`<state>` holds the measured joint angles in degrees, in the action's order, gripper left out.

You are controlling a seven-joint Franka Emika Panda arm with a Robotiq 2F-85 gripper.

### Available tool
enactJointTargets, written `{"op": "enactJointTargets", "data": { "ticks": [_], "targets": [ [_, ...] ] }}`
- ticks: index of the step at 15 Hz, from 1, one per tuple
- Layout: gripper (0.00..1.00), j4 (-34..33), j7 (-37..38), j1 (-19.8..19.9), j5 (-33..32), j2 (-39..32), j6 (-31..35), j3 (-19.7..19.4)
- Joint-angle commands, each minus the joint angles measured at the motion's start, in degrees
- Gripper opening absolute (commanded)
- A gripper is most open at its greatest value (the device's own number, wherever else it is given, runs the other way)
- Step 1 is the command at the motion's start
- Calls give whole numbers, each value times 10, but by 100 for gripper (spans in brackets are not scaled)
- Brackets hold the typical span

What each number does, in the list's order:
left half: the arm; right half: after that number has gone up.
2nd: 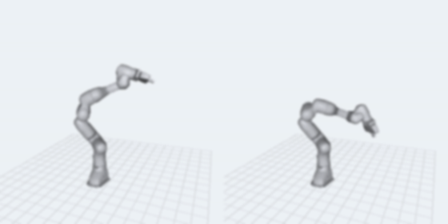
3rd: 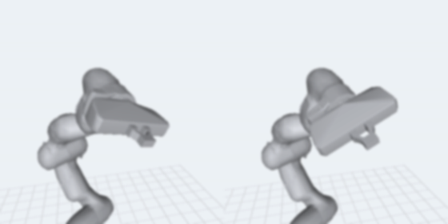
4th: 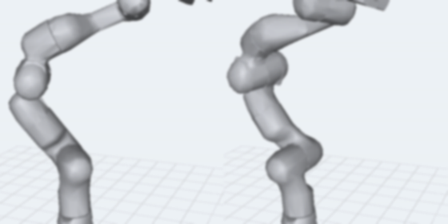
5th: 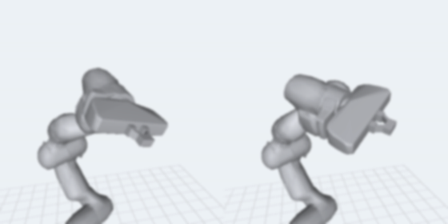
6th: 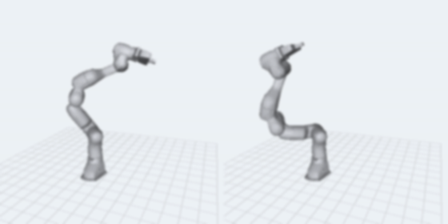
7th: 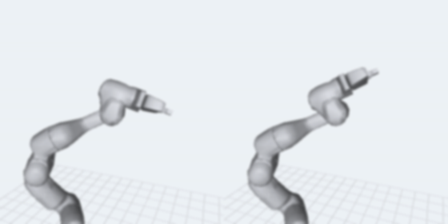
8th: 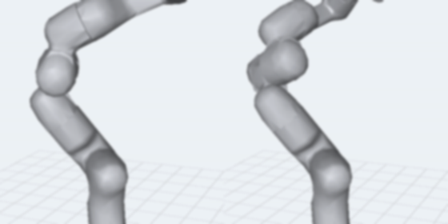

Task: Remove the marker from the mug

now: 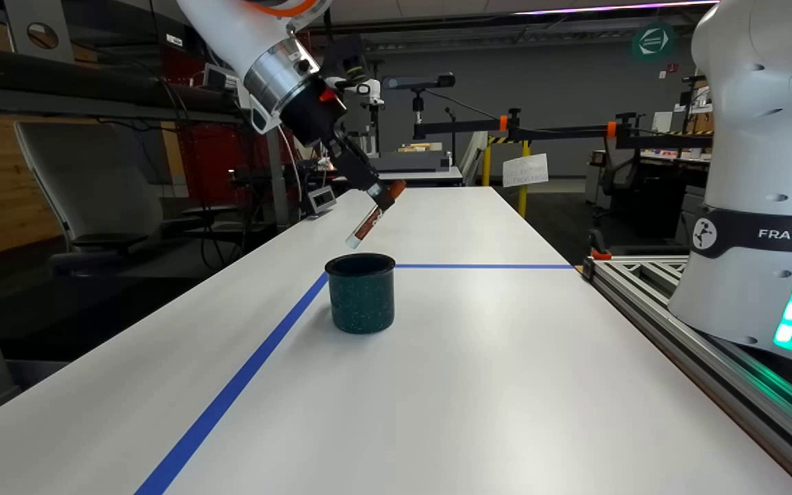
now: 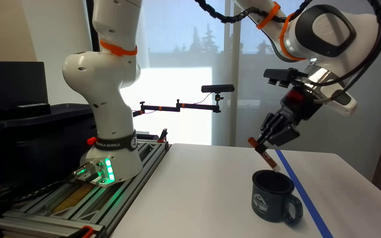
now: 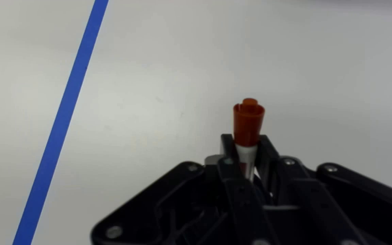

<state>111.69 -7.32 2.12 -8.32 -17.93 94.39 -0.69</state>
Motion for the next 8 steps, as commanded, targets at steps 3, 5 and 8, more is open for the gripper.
{"op": "enactJointTargets", "data": {
  "ticks": [3, 5, 8],
  "targets": [
    [5, 137, -48, -14, -22, 86, 92, 21],
    [5, 174, -57, -20, -25, 103, 124, 27],
    [5, 219, -68, -26, -29, 124, 165, 33]
  ]
}}
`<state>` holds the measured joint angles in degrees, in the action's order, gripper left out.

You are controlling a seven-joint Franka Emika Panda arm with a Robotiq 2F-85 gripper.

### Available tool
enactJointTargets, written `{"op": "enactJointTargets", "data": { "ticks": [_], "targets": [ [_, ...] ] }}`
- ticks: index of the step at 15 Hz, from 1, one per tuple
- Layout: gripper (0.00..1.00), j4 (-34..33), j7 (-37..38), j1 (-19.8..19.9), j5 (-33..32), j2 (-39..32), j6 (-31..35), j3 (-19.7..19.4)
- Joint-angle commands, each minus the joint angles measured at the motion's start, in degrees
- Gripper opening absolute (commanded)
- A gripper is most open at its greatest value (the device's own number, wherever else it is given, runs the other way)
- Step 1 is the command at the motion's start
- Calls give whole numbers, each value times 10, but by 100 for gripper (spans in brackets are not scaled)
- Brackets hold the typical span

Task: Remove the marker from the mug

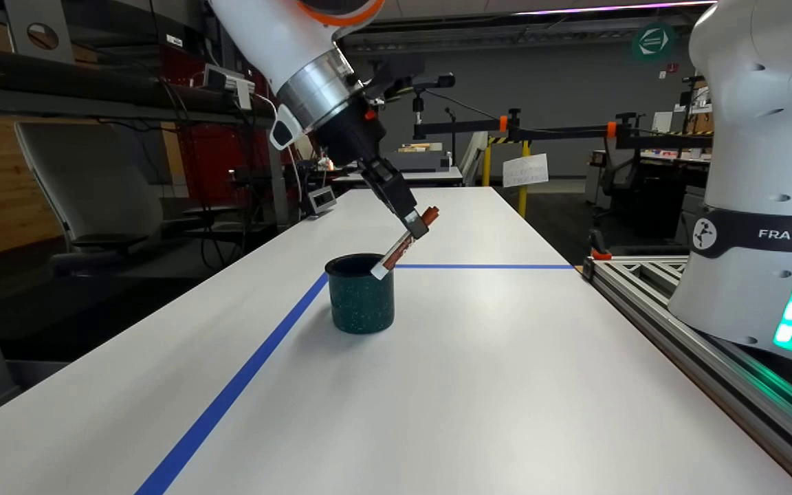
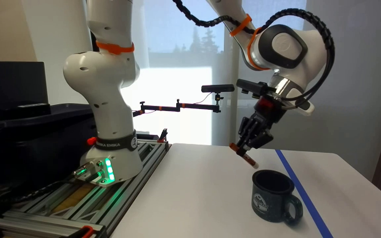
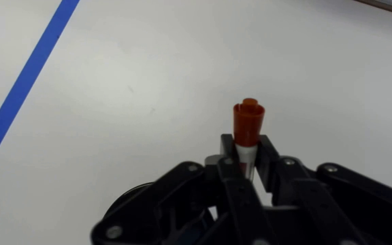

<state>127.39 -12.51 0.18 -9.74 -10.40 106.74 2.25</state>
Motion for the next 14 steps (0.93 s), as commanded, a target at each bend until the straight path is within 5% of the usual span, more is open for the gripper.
{"op": "enactJointTargets", "data": {
  "ticks": [1, 14],
  "targets": [
    [5, 73, -18, -8, -16, 51, 52, 4],
    [5, 181, -102, 32, -2, -7, 295, -25]
  ]
}}
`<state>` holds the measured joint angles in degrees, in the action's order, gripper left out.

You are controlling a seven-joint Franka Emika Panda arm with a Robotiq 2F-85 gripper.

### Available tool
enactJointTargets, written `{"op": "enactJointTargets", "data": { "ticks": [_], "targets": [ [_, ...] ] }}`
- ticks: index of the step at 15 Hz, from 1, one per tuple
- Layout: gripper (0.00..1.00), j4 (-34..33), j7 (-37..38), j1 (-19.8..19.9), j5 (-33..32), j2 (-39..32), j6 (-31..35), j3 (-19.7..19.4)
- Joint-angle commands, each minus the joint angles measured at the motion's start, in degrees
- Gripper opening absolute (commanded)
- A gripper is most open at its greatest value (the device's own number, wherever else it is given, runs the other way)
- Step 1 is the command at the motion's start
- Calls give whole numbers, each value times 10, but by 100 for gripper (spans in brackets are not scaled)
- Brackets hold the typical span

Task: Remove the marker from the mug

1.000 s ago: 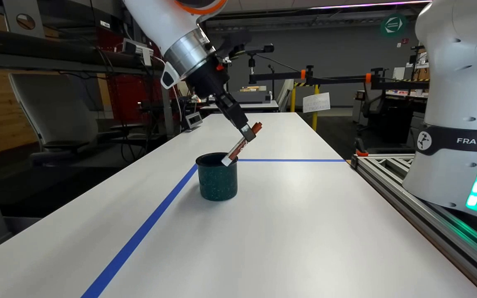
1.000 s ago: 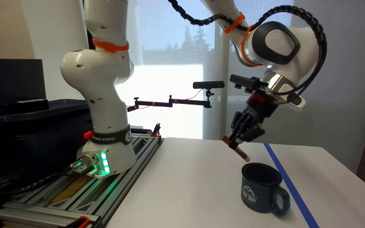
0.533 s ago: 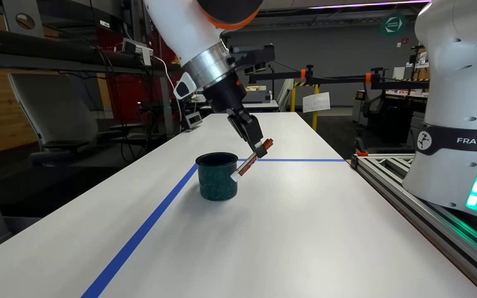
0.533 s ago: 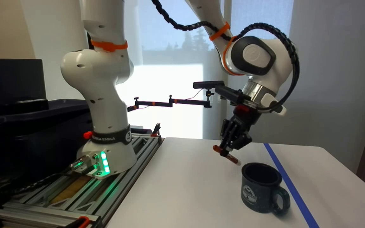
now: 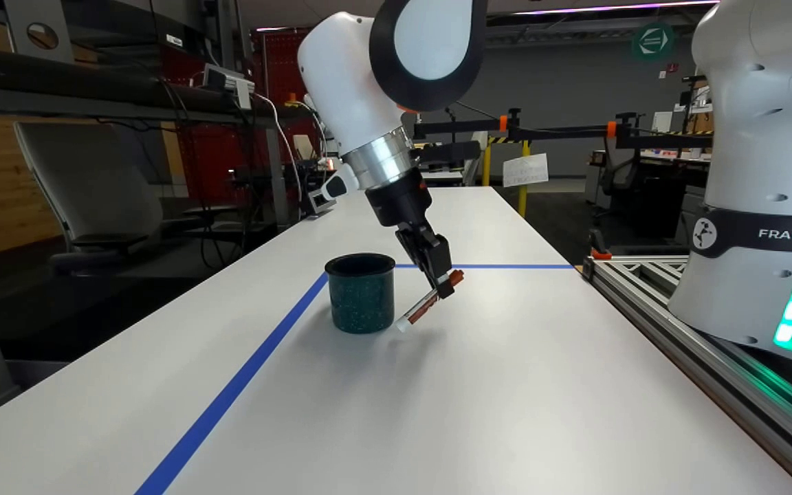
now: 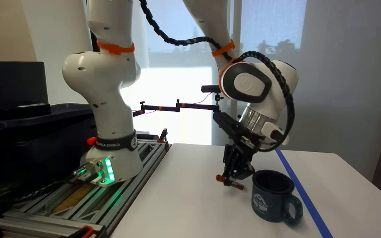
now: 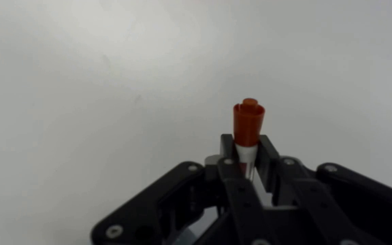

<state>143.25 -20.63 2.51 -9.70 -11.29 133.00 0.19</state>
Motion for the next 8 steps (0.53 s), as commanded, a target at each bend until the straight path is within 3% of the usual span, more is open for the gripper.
{"op": "enactJointTargets", "data": {
  "ticks": [1, 8],
  "targets": [
    [5, 25, -22, 10, -8, -3, 42, -6],
    [5, 28, 7, 3, -83, -32, 63, -28]
  ]
}}
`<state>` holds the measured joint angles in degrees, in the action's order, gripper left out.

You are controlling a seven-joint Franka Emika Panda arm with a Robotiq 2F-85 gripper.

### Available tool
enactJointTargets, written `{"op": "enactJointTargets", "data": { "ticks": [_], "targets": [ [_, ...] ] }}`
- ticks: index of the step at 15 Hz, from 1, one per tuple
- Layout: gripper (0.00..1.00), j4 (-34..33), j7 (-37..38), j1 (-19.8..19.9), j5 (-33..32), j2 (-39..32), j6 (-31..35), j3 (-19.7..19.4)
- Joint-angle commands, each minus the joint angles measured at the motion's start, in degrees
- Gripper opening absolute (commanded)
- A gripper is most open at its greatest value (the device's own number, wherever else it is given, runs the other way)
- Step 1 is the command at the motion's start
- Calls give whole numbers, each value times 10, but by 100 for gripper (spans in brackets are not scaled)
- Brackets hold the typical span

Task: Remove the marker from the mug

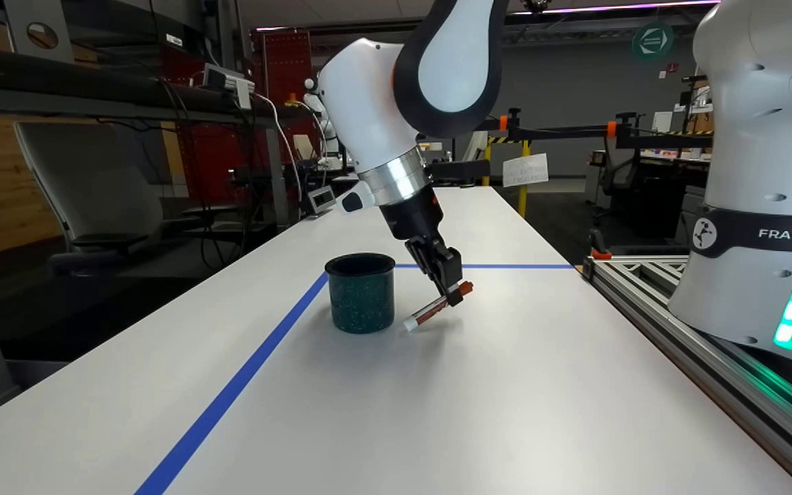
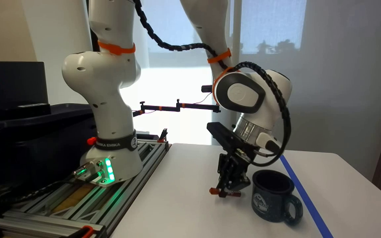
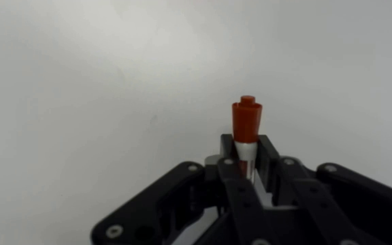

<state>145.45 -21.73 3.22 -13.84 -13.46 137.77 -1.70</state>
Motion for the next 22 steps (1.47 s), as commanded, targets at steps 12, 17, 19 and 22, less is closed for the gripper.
{"op": "enactJointTargets", "data": {
  "ticks": [12, 17, 19, 22],
  "targets": [
    [90, 21, 122, -44, -142, 64, -83, -5],
    [100, 3, 182, -51, -121, 123, -173, 12],
    [100, -2, 200, -44, -61, 139, -167, 14],
    [100, -2, 213, -39, 18, 156, -149, 11]
  ]
}}
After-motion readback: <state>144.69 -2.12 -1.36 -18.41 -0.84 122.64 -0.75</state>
